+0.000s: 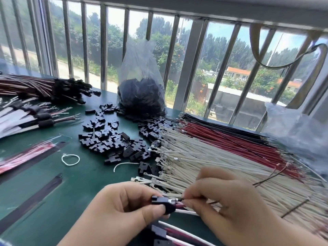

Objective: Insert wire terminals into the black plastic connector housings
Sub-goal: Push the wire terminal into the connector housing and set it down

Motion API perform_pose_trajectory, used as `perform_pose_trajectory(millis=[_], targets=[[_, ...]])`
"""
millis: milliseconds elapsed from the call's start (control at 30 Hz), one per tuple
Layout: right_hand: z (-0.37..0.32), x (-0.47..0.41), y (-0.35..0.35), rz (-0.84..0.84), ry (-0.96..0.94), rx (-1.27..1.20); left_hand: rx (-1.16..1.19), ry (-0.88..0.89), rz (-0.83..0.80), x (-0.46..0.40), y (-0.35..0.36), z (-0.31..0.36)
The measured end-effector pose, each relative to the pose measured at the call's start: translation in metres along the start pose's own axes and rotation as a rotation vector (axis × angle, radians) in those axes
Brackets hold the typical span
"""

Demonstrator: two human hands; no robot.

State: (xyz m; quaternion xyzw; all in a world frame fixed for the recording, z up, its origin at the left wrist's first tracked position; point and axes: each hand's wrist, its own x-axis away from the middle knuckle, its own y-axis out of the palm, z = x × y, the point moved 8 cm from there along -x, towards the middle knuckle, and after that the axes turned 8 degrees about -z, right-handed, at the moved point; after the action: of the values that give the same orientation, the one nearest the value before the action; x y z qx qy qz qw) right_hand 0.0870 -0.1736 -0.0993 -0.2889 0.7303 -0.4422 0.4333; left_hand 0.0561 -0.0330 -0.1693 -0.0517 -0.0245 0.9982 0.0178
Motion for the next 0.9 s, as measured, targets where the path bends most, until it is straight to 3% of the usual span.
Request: perform_pose_trajectory(millis=[67, 133, 367, 467, 767, 900], targets=[[-0.012, 0.004, -0.001, 0.063, -0.110, 0.146, 0.021, -0.003, -0.025, 0.000, 0.002, 0.000], [-0.016, 0.005, 0.003, 0.084, -0.136, 0.128, 0.044, 0.000, -0.030, 0.000, 0.003, 0.000], [0.023, -0.009, 0.023, -0.181, 0.139, -0.307, 0.028, 0.003, 0.063, -0.002, -0.002, -0.002], [0.030, -0.007, 0.017, -0.140, 0.185, -0.372, 0.006, -0.002, 0.137, -0.003, -0.005, -0.003], [0.017, -0.006, 0.026, -0.113, 0.099, -0.279, -0.084, 0.011, 0.086, -0.007, 0.001, -0.003], [0.021, -0.009, 0.025, -0.107, 0.109, -0.301, -0.007, 0.021, 0.110, -0.007, -0.003, -0.001]])
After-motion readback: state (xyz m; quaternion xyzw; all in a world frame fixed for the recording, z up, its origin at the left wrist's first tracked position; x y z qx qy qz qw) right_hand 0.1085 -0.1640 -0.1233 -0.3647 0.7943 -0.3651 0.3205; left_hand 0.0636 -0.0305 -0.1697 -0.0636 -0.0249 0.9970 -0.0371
